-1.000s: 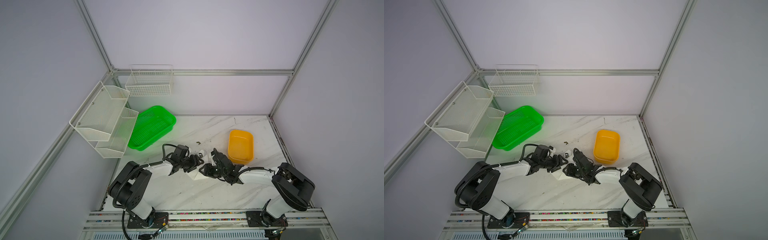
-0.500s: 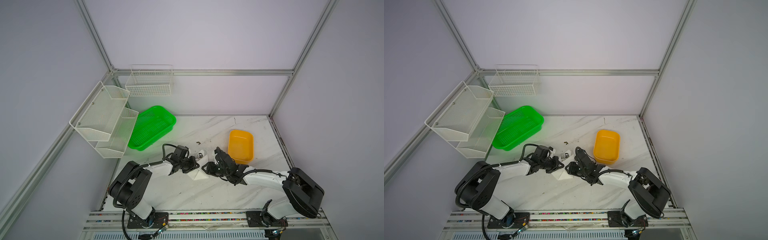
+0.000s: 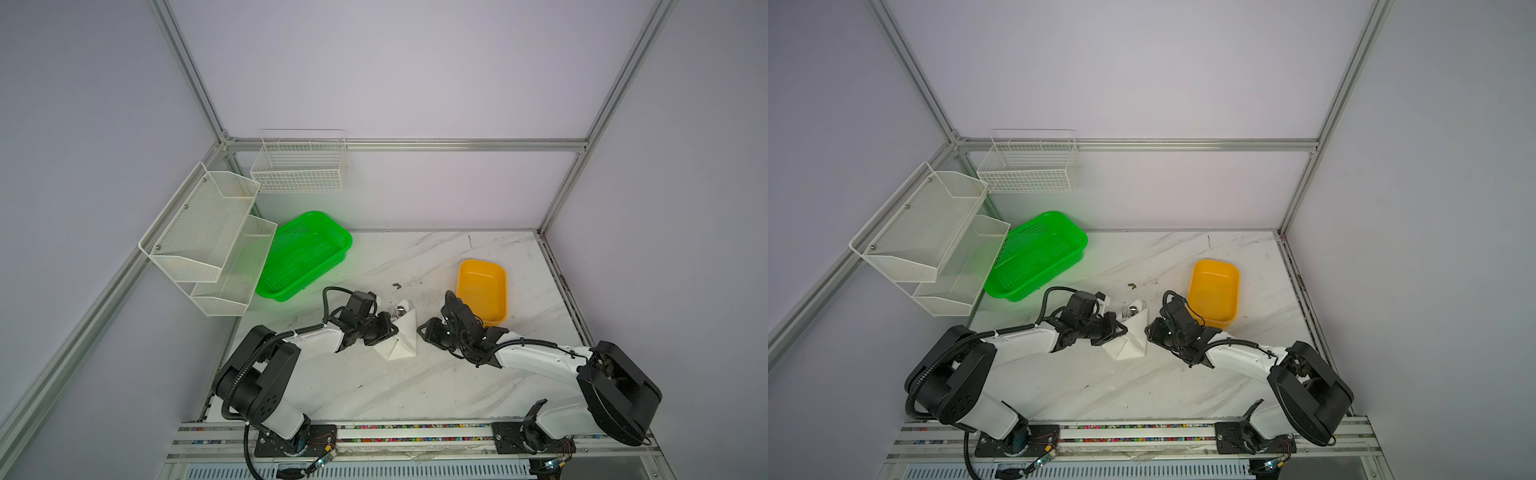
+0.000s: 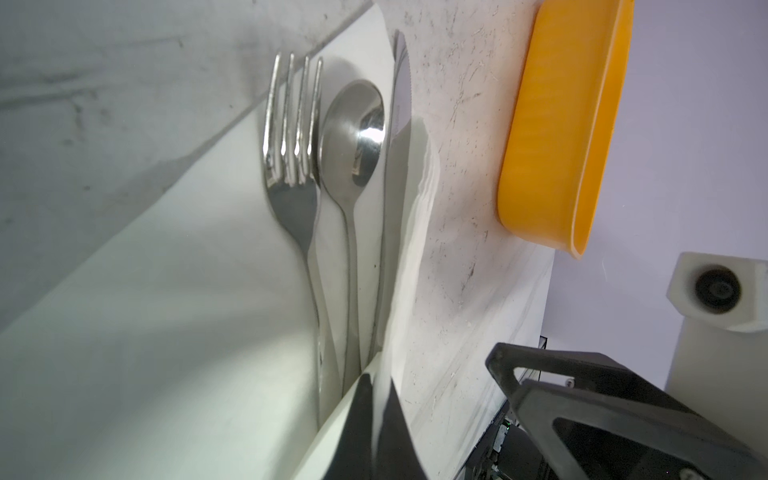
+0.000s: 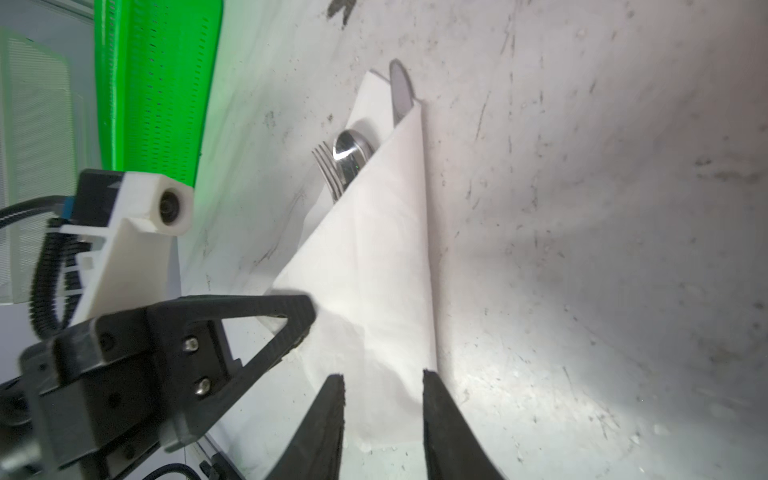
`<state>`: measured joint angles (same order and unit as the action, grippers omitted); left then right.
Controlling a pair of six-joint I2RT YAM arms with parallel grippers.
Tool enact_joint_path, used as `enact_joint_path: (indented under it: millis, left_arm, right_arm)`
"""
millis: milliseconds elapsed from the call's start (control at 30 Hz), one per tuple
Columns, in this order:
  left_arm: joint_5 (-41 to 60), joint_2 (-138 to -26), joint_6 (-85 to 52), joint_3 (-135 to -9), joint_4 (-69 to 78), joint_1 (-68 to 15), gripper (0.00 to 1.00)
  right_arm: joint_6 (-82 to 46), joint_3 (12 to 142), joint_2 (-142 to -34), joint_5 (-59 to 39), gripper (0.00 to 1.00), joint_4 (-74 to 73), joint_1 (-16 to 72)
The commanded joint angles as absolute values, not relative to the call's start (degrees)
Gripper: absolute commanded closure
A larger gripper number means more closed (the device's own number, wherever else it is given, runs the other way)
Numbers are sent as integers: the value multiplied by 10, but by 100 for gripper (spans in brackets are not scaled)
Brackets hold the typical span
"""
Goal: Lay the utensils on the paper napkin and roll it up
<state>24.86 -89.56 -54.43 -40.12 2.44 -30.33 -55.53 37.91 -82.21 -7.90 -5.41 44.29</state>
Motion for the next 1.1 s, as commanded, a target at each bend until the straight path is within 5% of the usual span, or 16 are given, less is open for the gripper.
enact_joint_path:
  millis: [0, 1067]
  left_arm:
    - [240, -890, -530, -377, 37, -309, 99]
    - [207, -910, -504, -385, -1, -331, 99]
  right_arm:
    - [-564, 396, -838, -75, 67, -30, 440]
    - [-507, 402, -896, -196, 90, -50, 440]
